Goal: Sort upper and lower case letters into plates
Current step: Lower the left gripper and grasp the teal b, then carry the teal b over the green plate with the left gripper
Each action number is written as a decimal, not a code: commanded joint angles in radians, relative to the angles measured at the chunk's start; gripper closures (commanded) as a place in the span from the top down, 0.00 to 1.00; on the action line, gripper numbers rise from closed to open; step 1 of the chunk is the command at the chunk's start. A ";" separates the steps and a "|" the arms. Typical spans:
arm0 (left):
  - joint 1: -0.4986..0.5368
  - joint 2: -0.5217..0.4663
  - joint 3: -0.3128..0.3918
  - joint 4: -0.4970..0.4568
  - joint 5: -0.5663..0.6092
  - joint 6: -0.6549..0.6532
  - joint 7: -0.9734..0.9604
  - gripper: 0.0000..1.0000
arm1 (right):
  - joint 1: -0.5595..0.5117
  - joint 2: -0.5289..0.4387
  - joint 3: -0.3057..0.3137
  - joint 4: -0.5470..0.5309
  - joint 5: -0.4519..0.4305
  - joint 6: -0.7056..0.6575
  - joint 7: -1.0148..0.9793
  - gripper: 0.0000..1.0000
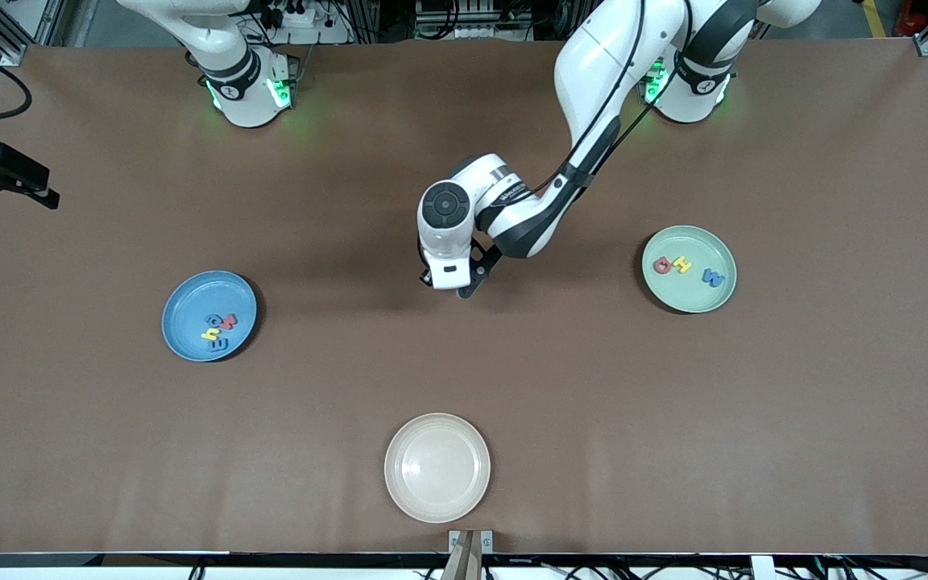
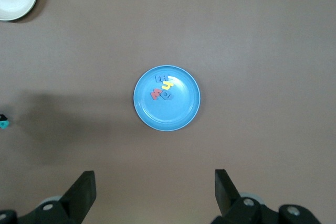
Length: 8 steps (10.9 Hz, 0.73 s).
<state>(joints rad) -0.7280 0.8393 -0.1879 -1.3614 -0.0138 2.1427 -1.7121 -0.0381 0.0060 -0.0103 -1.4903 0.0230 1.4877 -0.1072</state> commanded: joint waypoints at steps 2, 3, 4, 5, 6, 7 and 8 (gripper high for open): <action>0.099 -0.170 0.005 -0.117 -0.051 -0.135 0.246 0.10 | -0.013 0.008 0.006 0.004 0.020 -0.007 -0.016 1.00; 0.145 -0.231 -0.001 -0.187 -0.051 -0.142 0.358 0.10 | -0.011 0.008 0.007 0.005 0.020 -0.007 -0.014 1.00; 0.206 -0.300 -0.013 -0.271 -0.051 -0.145 0.478 0.10 | -0.009 0.008 0.007 0.005 0.020 -0.007 -0.014 1.00; 0.255 -0.372 -0.013 -0.359 -0.051 -0.144 0.599 0.10 | -0.008 0.008 0.007 0.005 0.020 -0.007 -0.014 1.00; 0.312 -0.437 -0.013 -0.451 -0.051 -0.142 0.726 0.11 | -0.008 0.008 0.007 0.005 0.020 -0.007 -0.014 1.00; 0.373 -0.495 -0.013 -0.529 -0.048 -0.136 0.847 0.11 | -0.009 0.008 0.006 0.005 0.020 -0.007 -0.014 1.00; 0.427 -0.547 -0.010 -0.594 -0.041 -0.133 0.964 0.11 | -0.009 0.008 0.007 0.005 0.020 -0.009 -0.016 1.00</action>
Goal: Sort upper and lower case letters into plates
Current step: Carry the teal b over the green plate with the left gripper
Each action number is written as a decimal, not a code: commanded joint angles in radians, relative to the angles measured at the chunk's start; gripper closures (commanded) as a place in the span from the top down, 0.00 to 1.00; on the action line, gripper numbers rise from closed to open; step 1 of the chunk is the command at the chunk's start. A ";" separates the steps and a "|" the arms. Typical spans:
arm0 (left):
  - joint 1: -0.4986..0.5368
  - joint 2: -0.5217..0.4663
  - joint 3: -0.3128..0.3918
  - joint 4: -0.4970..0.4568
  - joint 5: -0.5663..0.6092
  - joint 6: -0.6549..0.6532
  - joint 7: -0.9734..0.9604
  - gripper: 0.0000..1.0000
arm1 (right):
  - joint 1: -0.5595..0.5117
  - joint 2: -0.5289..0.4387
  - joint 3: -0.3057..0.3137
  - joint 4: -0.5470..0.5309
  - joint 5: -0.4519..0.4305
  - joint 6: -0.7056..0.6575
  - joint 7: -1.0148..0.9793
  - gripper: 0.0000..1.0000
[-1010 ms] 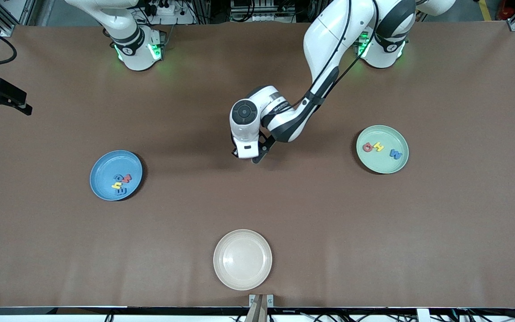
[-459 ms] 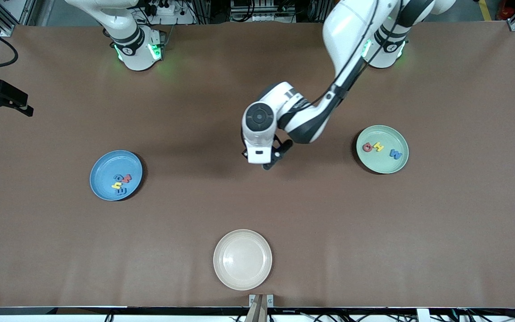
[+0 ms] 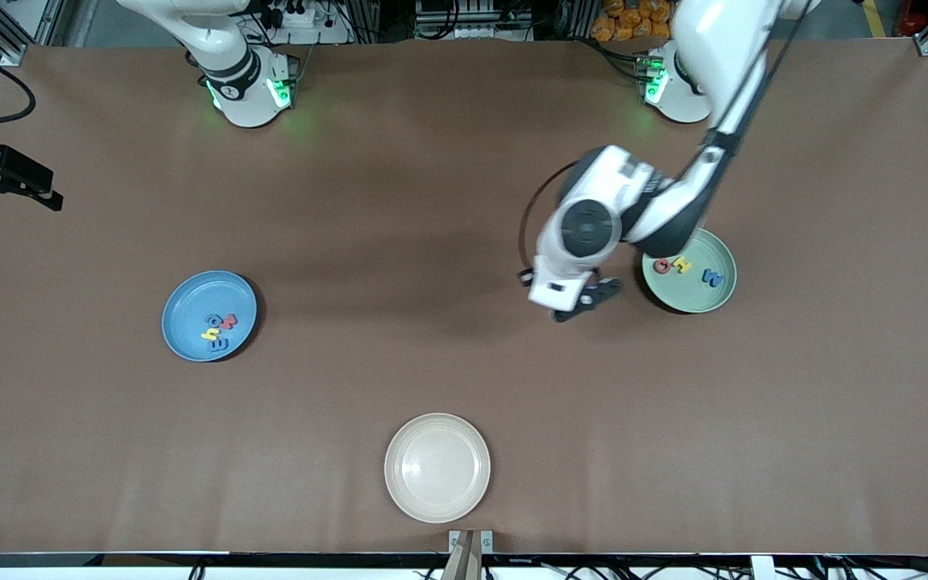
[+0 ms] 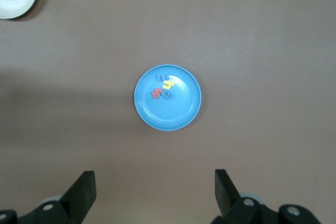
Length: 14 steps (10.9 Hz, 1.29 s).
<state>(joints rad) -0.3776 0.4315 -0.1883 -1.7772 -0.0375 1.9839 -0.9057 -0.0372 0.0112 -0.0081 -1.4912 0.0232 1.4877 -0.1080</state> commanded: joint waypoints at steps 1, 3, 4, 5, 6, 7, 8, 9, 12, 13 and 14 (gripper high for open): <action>0.142 -0.178 -0.010 -0.227 -0.015 0.030 0.273 0.11 | -0.012 0.003 0.005 0.006 0.020 -0.009 -0.015 1.00; 0.277 -0.226 -0.005 -0.348 -0.013 0.114 0.570 0.12 | -0.010 0.003 0.005 0.006 0.015 -0.007 -0.015 1.00; 0.323 -0.253 -0.005 -0.434 -0.013 0.206 0.669 0.12 | -0.010 0.003 0.005 0.006 0.015 -0.006 -0.015 1.00; 0.333 -0.281 -0.005 -0.527 -0.012 0.311 0.707 0.12 | -0.010 0.003 0.005 0.006 0.014 -0.006 -0.015 1.00; 0.332 -0.287 -0.005 -0.604 -0.012 0.411 0.715 0.12 | -0.010 0.003 0.005 0.006 0.014 -0.006 -0.015 1.00; 0.333 -0.289 -0.005 -0.655 -0.010 0.490 0.734 0.12 | -0.010 0.003 0.005 0.006 0.014 -0.006 -0.015 1.00; 0.338 -0.286 -0.003 -0.674 -0.010 0.513 0.786 0.12 | -0.010 0.003 0.003 0.006 0.014 -0.004 -0.015 1.00; 0.339 -0.283 -0.003 -0.694 -0.010 0.530 0.794 0.12 | -0.010 0.003 0.005 0.006 0.014 -0.004 -0.015 1.00; 0.341 -0.303 -0.005 -0.725 -0.010 0.524 0.794 0.12 | -0.010 0.003 0.003 0.005 0.014 -0.006 -0.016 1.00; 0.341 -0.303 -0.003 -0.738 -0.010 0.526 0.797 0.13 | -0.010 0.003 0.005 0.005 0.014 -0.006 -0.016 1.00; 0.341 -0.301 -0.005 -0.752 -0.010 0.527 0.795 0.17 | -0.010 0.003 0.003 0.005 0.014 -0.006 -0.016 1.00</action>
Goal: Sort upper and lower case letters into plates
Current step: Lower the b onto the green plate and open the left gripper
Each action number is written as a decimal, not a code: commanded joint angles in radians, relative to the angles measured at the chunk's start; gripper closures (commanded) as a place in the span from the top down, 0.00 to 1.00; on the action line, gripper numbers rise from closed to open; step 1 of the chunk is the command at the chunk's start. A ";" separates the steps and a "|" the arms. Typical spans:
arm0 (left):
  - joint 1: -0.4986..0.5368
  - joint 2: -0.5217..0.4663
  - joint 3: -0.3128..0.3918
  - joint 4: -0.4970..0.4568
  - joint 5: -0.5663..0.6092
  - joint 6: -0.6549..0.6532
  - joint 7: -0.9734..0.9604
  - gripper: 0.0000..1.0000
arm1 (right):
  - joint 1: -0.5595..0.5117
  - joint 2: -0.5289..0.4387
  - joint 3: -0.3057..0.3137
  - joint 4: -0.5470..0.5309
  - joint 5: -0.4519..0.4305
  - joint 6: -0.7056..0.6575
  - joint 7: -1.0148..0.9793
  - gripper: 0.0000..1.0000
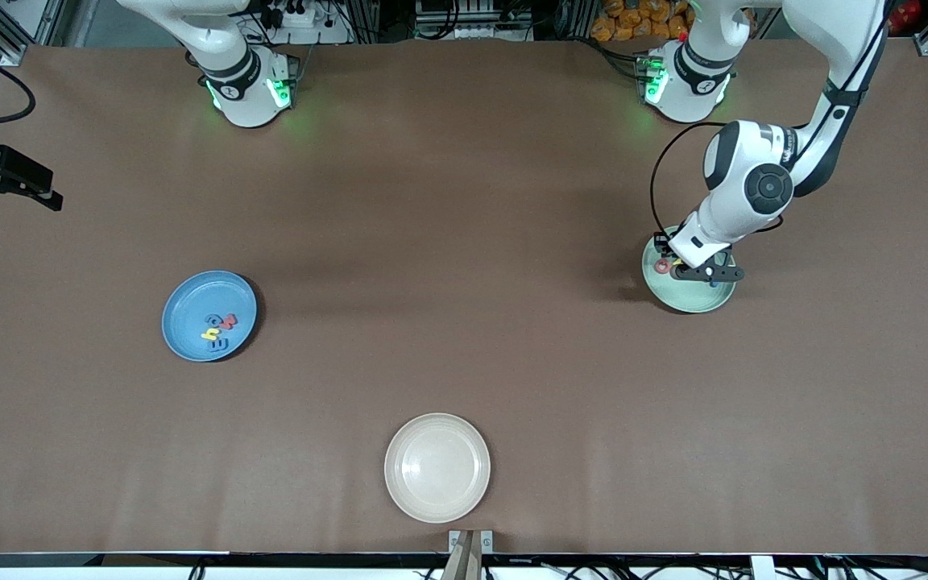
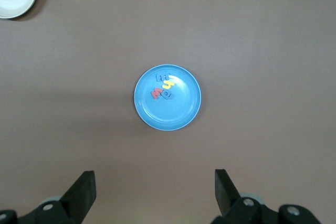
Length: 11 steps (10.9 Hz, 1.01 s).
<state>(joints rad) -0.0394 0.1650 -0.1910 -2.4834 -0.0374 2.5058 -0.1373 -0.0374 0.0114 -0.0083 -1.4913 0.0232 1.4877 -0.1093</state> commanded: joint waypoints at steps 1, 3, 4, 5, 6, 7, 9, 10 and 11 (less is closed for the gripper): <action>0.006 -0.038 -0.002 -0.058 -0.010 0.004 0.030 0.18 | -0.010 0.002 0.005 0.005 0.014 -0.006 -0.015 1.00; 0.013 -0.038 -0.001 -0.075 -0.010 0.004 0.033 0.18 | -0.010 0.002 0.005 0.005 0.014 -0.007 -0.015 1.00; 0.015 -0.038 -0.001 -0.077 -0.010 0.004 0.038 0.18 | -0.010 0.002 0.005 0.006 0.014 -0.007 -0.015 1.00; 0.018 -0.036 0.001 -0.075 -0.010 0.004 0.050 0.19 | -0.010 0.002 0.005 0.006 0.014 -0.007 -0.015 1.00; 0.032 -0.035 0.001 -0.072 -0.010 0.004 0.050 0.36 | -0.010 0.002 0.005 0.006 0.014 -0.004 -0.015 1.00; 0.032 -0.035 0.001 -0.071 -0.010 0.004 0.050 0.99 | -0.009 0.002 0.005 0.006 0.014 -0.003 -0.015 1.00; 0.032 -0.027 0.001 -0.059 -0.012 0.004 0.050 1.00 | -0.009 0.002 0.005 0.006 0.014 0.005 -0.015 1.00; 0.026 -0.027 0.001 -0.045 -0.013 0.004 0.041 1.00 | -0.007 0.002 0.005 0.006 0.014 0.011 -0.015 1.00; 0.021 -0.030 0.001 -0.036 -0.013 0.004 0.039 1.00 | -0.007 0.002 0.005 0.006 0.012 0.016 -0.015 1.00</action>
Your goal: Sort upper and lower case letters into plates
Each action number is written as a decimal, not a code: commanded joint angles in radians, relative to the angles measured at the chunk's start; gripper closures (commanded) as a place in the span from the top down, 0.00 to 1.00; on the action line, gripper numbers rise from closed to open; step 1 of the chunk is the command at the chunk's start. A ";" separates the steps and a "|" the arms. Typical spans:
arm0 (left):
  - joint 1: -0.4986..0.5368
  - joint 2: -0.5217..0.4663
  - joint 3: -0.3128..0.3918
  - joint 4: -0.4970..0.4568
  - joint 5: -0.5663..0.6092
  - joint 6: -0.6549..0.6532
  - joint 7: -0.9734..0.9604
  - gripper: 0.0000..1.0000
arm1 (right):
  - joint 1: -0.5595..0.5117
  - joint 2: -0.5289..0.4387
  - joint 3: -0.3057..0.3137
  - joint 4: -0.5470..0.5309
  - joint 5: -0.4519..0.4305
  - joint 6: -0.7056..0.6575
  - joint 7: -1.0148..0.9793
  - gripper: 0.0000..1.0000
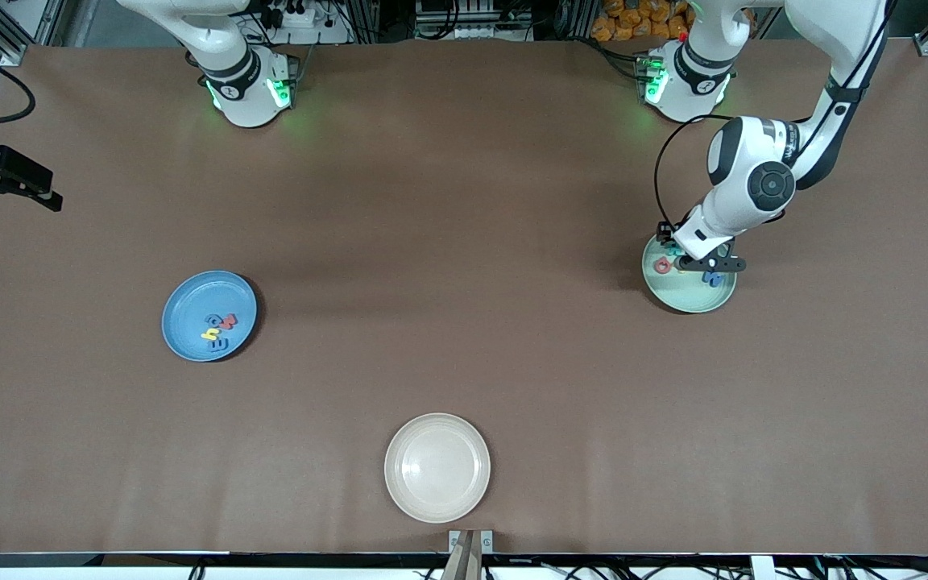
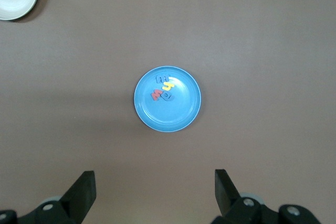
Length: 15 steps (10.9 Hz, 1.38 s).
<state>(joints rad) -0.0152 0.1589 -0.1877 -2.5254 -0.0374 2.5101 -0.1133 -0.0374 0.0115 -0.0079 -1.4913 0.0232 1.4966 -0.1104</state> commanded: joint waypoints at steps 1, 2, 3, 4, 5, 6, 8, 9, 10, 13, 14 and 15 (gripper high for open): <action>-0.002 -0.032 -0.002 0.029 -0.013 -0.004 0.027 1.00 | -0.007 0.002 0.005 0.006 0.012 0.008 -0.014 1.00; -0.002 -0.047 -0.002 0.065 -0.009 -0.007 0.030 1.00 | -0.007 0.002 0.005 0.006 0.012 0.008 -0.014 1.00; -0.002 -0.073 -0.001 0.089 -0.009 -0.008 0.053 1.00 | -0.007 0.002 0.005 0.006 0.012 0.008 -0.014 1.00; 0.001 -0.100 -0.001 0.129 -0.010 -0.049 0.061 1.00 | -0.007 0.002 0.005 0.006 0.012 0.008 -0.014 1.00; 0.003 -0.108 -0.001 0.219 -0.010 -0.154 0.060 1.00 | -0.007 0.002 0.005 0.006 0.014 0.008 -0.014 1.00; 0.001 -0.107 0.016 0.355 -0.009 -0.304 0.063 1.00 | -0.007 0.002 0.005 0.006 0.012 0.008 -0.014 1.00; -0.002 -0.111 0.039 0.564 0.048 -0.472 0.078 1.00 | -0.007 0.002 0.005 0.006 0.014 0.008 -0.014 1.00; -0.003 -0.125 0.054 0.621 0.069 -0.487 0.076 1.00 | -0.007 0.002 0.005 0.006 0.014 0.008 -0.014 1.00; -0.003 -0.131 0.062 0.654 0.080 -0.487 0.080 1.00 | -0.007 0.002 0.005 0.006 0.014 0.008 -0.014 1.00; -0.064 -0.151 0.152 0.747 0.112 -0.502 0.080 1.00 | -0.007 0.002 0.005 0.006 0.014 0.008 -0.014 1.00; -0.065 -0.151 0.157 0.788 0.134 -0.534 0.089 1.00 | -0.007 0.002 0.005 0.005 0.014 0.008 -0.014 1.00; -0.063 -0.153 0.159 0.828 0.128 -0.598 0.089 1.00 | -0.007 0.002 0.005 0.005 0.014 0.008 -0.014 1.00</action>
<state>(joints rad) -0.0611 0.0067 -0.0481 -1.7683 0.0672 1.9991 -0.0417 -0.0371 0.0115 -0.0073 -1.4913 0.0232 1.5042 -0.1110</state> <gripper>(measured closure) 0.000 0.000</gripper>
